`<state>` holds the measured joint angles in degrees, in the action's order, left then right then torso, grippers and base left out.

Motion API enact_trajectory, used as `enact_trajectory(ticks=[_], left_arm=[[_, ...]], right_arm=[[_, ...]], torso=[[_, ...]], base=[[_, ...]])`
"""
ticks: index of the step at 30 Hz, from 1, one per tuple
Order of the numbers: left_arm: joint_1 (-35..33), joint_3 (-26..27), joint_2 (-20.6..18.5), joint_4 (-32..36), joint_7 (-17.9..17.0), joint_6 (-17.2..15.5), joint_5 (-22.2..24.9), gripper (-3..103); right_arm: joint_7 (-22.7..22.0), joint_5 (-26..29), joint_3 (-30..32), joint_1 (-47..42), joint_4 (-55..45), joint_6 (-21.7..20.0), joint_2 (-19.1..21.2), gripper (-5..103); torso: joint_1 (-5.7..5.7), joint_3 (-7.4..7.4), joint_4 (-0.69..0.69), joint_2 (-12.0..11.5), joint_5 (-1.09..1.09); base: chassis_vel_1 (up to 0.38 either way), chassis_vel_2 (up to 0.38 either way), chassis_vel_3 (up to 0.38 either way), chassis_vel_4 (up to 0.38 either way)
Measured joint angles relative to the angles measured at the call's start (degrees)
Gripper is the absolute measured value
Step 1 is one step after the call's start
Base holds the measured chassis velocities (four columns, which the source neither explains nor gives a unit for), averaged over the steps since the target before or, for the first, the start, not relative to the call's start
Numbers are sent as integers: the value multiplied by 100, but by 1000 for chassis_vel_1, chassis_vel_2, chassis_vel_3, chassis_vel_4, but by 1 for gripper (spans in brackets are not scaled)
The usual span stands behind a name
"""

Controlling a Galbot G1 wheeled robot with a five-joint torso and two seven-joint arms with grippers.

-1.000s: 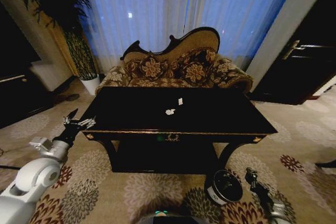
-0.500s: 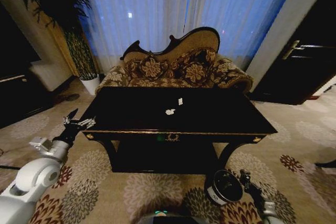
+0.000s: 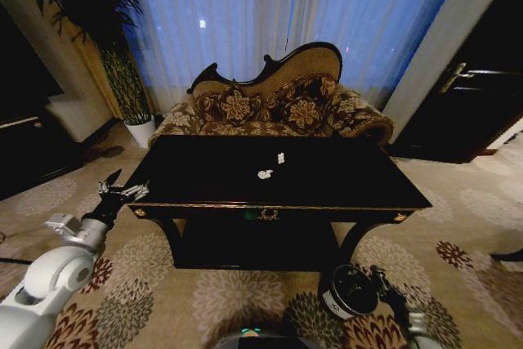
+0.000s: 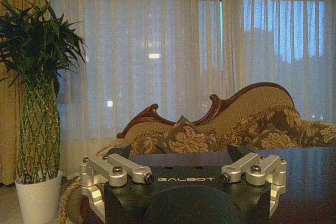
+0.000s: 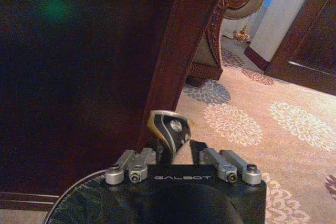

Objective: Move to the front of the table and place the trash on the table into the trash bin.

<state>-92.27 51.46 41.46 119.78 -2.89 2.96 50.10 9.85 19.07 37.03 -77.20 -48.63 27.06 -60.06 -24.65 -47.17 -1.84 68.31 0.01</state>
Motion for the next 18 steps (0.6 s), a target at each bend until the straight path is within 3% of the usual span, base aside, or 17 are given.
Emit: enact_trajectory(ticks=[5, 7, 9, 10, 14, 16, 18], left_arm=[[0, 0, 0, 0, 0, 0, 0, 100], [0, 0, 0, 0, 0, 0, 0, 100], [0, 0, 0, 0, 0, 0, 0, 100], [0, 0, 0, 0, 0, 0, 0, 100], [0, 0, 0, 0, 0, 0, 0, 100], [0, 0, 0, 0, 0, 0, 0, 100], [0, 0, 0, 0, 0, 0, 0, 100]], right_arm=[[-17, -12, 0, 6, -40, -43, -22, 57], [-22, -11, 0, 12, -45, -58, -23, 57], [-32, -5, 0, 24, -61, -75, -26, 68], [-32, -5, 0, 24, -61, -75, -26, 68], [-41, 106, 14, -31, -223, -86, -23, 89], [-43, 165, 38, -71, -274, -85, -18, 89], [-14, 372, 120, -241, -435, 8, 32, 98]], torso=[[0, 0, -1, 0, 0], [0, 0, -1, 0, -1], [0, 0, -1, 0, -1], [0, 0, -1, 0, -1], [0, 0, 0, 0, -1], [0, 0, 0, 0, -1], [0, 0, 0, 0, -1]], base=[[0, 0, 0, 0], [0, 0, 0, 0], [0, 0, 0, 0], [0, 0, 0, 0], [0, 0, 0, 0], [0, 0, 0, 0], [0, 0, 0, 0]])
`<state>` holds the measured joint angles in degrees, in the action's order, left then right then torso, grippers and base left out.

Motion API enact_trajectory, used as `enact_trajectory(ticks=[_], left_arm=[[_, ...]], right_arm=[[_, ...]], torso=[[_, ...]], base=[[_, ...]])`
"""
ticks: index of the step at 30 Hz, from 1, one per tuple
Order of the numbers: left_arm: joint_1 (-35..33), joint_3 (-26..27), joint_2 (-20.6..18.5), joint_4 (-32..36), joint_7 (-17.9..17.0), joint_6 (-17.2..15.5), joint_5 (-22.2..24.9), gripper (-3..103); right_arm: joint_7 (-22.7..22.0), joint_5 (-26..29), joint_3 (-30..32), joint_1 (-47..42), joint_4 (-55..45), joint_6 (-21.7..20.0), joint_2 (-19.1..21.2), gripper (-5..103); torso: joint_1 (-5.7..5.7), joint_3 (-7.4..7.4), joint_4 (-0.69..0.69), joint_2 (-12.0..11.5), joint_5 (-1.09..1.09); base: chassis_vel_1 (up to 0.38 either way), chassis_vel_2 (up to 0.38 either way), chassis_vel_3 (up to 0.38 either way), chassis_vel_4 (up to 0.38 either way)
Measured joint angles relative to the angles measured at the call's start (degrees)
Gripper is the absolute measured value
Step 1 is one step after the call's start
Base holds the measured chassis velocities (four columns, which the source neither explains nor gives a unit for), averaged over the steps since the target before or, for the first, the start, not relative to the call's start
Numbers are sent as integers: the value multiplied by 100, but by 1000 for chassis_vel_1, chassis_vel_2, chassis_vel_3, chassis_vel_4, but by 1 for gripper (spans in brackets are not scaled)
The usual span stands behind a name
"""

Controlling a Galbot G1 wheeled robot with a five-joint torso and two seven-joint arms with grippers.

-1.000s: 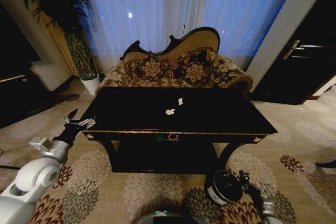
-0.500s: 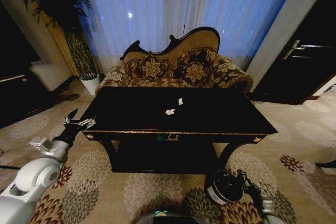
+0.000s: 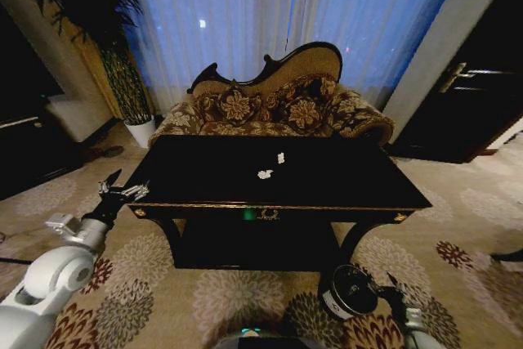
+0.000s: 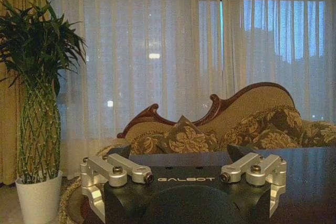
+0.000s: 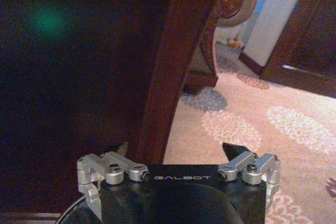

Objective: Move to the front of the table and place the trash on the table into the trash bin.

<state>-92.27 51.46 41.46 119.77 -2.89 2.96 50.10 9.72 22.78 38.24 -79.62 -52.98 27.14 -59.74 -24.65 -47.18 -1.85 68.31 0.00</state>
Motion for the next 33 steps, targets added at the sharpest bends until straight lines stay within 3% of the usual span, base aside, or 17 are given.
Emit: enact_trajectory(ticks=[7, 12, 21, 33], left_arm=[[0, 0, 0, 0, 0, 0, 0, 100], [0, 0, 0, 0, 0, 0, 0, 100], [0, 0, 0, 0, 0, 0, 0, 100], [0, 0, 0, 0, 0, 0, 0, 100]], right_arm=[[250, 501, 301, -562, -468, 369, 107, 100], [1010, 843, 779, -1135, -631, 873, -12, 100], [1255, 1179, 1285, -1892, -1309, 1043, -257, 100], [2054, 2139, 1959, -2889, -2657, 1104, -337, 100]], torso=[[0, 0, -1, 0, 1], [0, 0, -2, 0, 0], [0, 1, -1, 0, 0], [0, 1, 1, 0, 1]], base=[[0, 0, 0, 0], [0, 0, 0, 0], [0, 0, 0, 0], [0, 0, 0, 0]])
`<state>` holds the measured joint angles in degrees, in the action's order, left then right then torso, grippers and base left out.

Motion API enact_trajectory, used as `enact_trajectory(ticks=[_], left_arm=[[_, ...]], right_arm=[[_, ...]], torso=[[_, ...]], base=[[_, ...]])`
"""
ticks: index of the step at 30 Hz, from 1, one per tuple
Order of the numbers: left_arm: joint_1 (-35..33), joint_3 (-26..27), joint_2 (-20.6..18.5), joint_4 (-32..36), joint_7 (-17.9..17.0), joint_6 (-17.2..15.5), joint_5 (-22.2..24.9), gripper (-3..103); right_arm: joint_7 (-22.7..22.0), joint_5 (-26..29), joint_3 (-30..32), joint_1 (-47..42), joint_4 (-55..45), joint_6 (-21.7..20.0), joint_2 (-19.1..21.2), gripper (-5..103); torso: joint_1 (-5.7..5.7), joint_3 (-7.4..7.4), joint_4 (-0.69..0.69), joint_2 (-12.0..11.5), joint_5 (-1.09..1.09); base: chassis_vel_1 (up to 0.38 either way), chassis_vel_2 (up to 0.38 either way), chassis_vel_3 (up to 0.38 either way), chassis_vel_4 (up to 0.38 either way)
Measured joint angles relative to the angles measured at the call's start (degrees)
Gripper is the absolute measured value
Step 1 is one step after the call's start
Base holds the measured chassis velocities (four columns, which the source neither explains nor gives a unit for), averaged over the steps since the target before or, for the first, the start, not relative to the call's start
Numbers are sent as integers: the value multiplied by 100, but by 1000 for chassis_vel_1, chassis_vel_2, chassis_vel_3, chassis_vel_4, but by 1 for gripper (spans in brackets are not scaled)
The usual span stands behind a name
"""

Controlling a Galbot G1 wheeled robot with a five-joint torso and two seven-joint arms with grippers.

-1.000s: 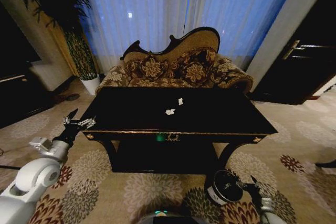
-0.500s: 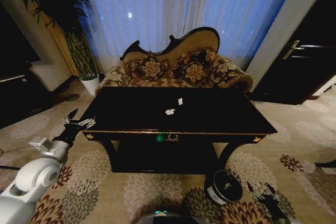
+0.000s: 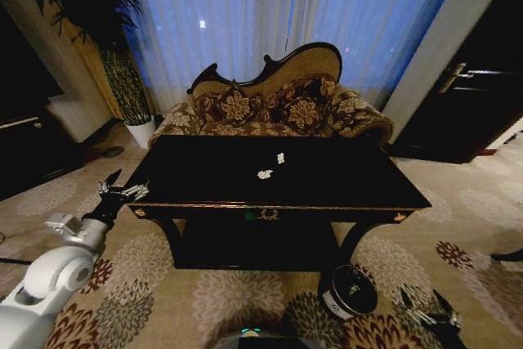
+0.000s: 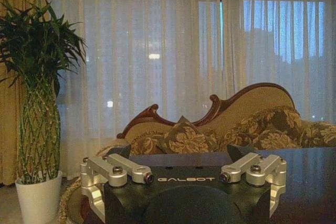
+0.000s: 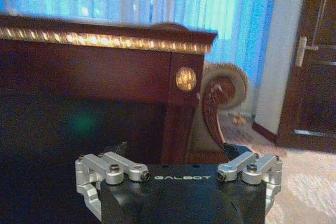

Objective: Move to the front of the table and place the trash on the table into the trash bin.

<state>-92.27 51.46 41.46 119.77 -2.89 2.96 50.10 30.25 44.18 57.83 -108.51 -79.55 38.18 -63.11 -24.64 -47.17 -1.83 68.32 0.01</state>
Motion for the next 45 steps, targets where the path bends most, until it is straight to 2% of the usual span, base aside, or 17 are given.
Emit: enact_trajectory(ticks=[4, 8, 18, 23, 28, 32, 33, 38, 45], left_arm=[[0, 0, 0, 0, 0, 0, 0, 100], [0, 0, 0, 0, 0, 0, 0, 100], [0, 0, 0, 0, 0, 0, 0, 100], [0, 0, 0, 0, 0, 0, 0, 100], [0, 0, 0, 0, 0, 0, 0, 100], [0, 0, 0, 0, 0, 0, 0, 100], [0, 0, 0, 0, 0, 0, 0, 100], [0, 0, 0, 0, 0, 0, 0, 100], [0, 0, 0, 0, 0, 0, 0, 100]], right_arm=[[142, 227, 201, -280, -426, -4, -32, 100], [104, 416, 361, -474, -853, -19, -46, 100], [-348, 665, 1129, -1058, -2413, -340, 137, 100], [-743, 485, 1314, -1124, -3050, -637, 365, 100], [-1031, 238, 1210, -986, -3376, -875, 618, 100], [-1440, -22, 950, -764, -3902, -1301, 937, 100], [-1440, -22, 950, -764, -3902, -1301, 937, 100], [-1992, -482, 407, -276, -4423, -2000, 1228, 100], [-2372, -727, -21, 149, -4751, -2496, 1447, 100]], torso=[[0, 0, -3, 0, -1], [0, 0, -2, 0, -2], [0, -1, -1, 0, 0], [0, -1, -2, 0, 0], [0, -1, -1, 0, -2], [-1, -1, -2, 0, 0], [-1, -1, -2, 0, 0], [-1, -1, 0, 0, -1], [0, -1, -1, 0, 0]], base=[[0, 0, 0, 0], [0, 0, 0, 0], [0, 0, 0, 0], [0, 0, 0, 0], [0, 0, 0, 0], [0, 0, 0, 0], [0, 0, 0, 0], [0, 0, 0, 0], [0, 0, 0, 0]])
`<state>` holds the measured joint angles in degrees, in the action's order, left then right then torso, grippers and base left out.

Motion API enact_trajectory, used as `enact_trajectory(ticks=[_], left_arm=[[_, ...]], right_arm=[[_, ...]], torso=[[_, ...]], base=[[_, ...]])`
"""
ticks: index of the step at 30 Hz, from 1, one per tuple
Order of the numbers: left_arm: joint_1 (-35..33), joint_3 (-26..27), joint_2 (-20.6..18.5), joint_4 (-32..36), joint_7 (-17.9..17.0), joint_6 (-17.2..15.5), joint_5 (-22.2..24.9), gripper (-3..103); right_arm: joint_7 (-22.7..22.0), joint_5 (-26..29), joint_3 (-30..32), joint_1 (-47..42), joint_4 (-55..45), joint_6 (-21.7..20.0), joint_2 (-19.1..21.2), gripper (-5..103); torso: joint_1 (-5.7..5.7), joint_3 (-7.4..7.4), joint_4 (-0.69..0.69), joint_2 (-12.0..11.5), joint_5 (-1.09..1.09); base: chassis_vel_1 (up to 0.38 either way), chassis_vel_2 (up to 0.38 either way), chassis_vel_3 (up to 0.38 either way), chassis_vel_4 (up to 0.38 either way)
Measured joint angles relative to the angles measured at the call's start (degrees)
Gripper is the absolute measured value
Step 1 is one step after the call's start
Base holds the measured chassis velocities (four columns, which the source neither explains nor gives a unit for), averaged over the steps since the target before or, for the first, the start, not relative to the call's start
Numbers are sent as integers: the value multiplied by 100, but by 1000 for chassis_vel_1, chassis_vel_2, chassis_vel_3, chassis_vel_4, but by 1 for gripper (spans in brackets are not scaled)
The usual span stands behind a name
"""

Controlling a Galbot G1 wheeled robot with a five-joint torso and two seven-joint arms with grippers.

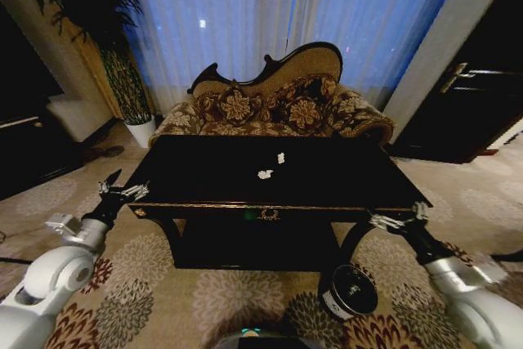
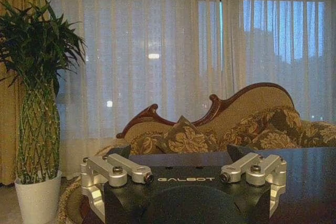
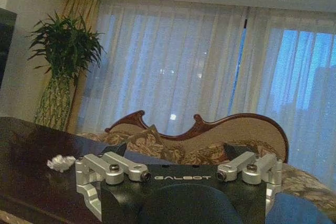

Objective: Move to the front of the table and place the trash on the table into the trash bin.

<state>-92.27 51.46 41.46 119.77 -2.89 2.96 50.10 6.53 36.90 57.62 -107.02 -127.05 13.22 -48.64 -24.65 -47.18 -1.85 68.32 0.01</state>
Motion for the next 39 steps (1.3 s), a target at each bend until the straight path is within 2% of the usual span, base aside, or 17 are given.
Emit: enact_trajectory(ticks=[6, 11, 14, 15, 17, 26, 28, 29, 32, 35, 39], left_arm=[[0, 0, 0, 0, 0, 0, 0, 100], [0, 0, 0, 0, 0, 0, 0, 100], [0, 0, 0, 0, 0, 0, 0, 100], [0, 0, 0, 0, 0, 0, 0, 100], [0, 0, 0, 0, 0, -1, 0, 100], [0, 0, 0, 0, 0, 0, 0, 100], [0, 0, 0, 0, 0, -1, 0, 100], [0, 0, 0, 0, 0, -1, 0, 100], [0, 0, 0, 0, 0, 0, 0, 100], [0, 0, 0, 0, 0, 0, 0, 100], [0, 0, 0, 0, 3, 0, 0, 100]], right_arm=[[-156, -68, -226, 253, -15, -261, 226, 100], [-394, -32, -517, 529, 36, -453, 601, 100], [-474, 37, -807, 900, 232, -499, 1173, 100], [-474, 37, -807, 900, 232, -499, 1173, 100], [-504, 146, -1050, 1159, 362, -545, 1580, 100], [-403, 291, -1702, 1591, 585, -557, 2450, 100], [-313, 445, -1787, 1676, 633, -557, 2710, 100], [-313, 445, -1787, 1676, 633, -557, 2710, 100], [-179, 853, -1978, 1880, 735, -576, 3069, 100], [-112, 1031, -2233, 2151, 861, -588, 3186, 100], [-43, 1242, -3105, 3008, 1219, -601, 3273, 100]], torso=[[0, 0, -1, 0, -1], [0, 0, -1, 0, -1], [0, 0, 0, 0, -1], [0, 0, 0, 0, -1], [-1, 0, 1, -1, -2], [0, 0, 0, -1, -2], [-1, 0, 0, -1, -1], [-1, 0, 0, -1, -1], [0, 0, 0, 0, -1], [0, 0, 0, -1, 0], [0, 0, 0, -1, -1]], base=[[0, 0, 0, 0], [0, 0, 0, 0], [0, 0, 0, 0], [0, 0, 0, 0], [0, 0, 0, 0], [0, 0, 0, 0], [0, 0, 0, 0], [0, 0, 0, 0], [0, 0, 0, 0], [0, 0, 0, 0], [0, 0, 0, 0]])
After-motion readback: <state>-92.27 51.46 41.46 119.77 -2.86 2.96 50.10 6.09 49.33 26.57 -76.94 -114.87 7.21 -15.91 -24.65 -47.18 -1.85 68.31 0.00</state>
